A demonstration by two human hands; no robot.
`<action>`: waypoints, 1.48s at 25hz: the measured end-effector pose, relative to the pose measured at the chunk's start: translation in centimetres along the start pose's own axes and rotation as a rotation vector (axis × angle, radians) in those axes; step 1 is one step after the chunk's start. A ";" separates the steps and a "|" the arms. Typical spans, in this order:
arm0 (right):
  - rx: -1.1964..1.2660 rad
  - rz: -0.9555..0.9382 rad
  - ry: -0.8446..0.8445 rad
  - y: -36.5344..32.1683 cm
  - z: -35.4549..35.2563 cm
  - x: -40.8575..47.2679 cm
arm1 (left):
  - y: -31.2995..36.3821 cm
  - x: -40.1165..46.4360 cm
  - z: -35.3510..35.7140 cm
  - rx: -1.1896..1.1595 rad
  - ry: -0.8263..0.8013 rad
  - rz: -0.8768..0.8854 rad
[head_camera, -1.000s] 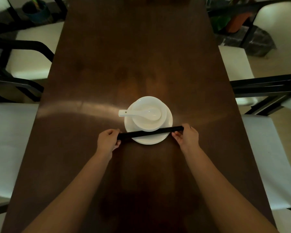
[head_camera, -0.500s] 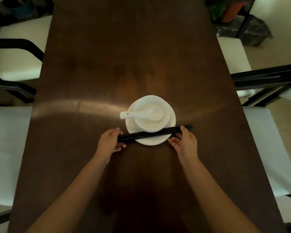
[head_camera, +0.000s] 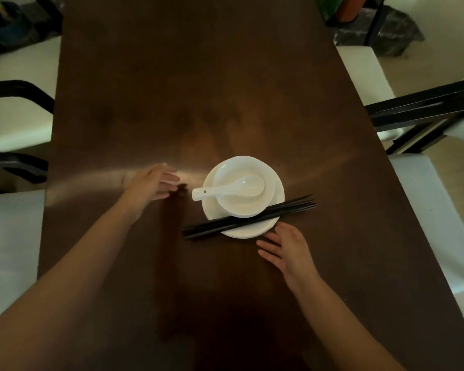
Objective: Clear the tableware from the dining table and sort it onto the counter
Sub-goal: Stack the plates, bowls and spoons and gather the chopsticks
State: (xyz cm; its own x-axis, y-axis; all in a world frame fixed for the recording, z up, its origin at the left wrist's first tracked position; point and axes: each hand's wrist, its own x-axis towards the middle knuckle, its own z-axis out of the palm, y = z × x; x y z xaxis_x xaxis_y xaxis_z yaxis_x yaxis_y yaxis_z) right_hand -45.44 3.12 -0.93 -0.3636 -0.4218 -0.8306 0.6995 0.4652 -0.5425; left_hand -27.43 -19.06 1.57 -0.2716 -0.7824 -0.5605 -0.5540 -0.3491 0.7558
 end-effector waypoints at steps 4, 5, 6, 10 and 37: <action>-0.004 -0.006 -0.070 0.6 0.7 -0.2 | 3.4 3.7 2.9 0.188 -0.302 0.007; 0.014 -0.010 -0.076 0.7 0.9 -0.2 | 3.9 4.2 3.8 0.216 -0.352 0.000; 0.034 -0.016 -0.073 0.9 1.1 -0.2 | 4.1 4.4 4.5 0.241 -0.390 -0.002; 0.046 -0.057 0.034 1.3 1.9 0.1 | 3.7 4.8 5.9 0.277 -0.377 0.030; -0.310 -0.301 0.146 1.0 -8.1 -0.4 | -4.0 -6.1 9.9 0.003 -0.450 0.003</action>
State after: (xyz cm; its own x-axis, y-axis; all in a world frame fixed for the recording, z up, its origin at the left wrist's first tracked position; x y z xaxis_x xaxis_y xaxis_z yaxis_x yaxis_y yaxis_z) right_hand -49.60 10.01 -2.15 -0.6213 -0.4700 -0.6269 0.3400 0.5592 -0.7562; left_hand -31.38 -7.79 -1.44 -0.5880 -0.4806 -0.6506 -0.5549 -0.3455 0.7568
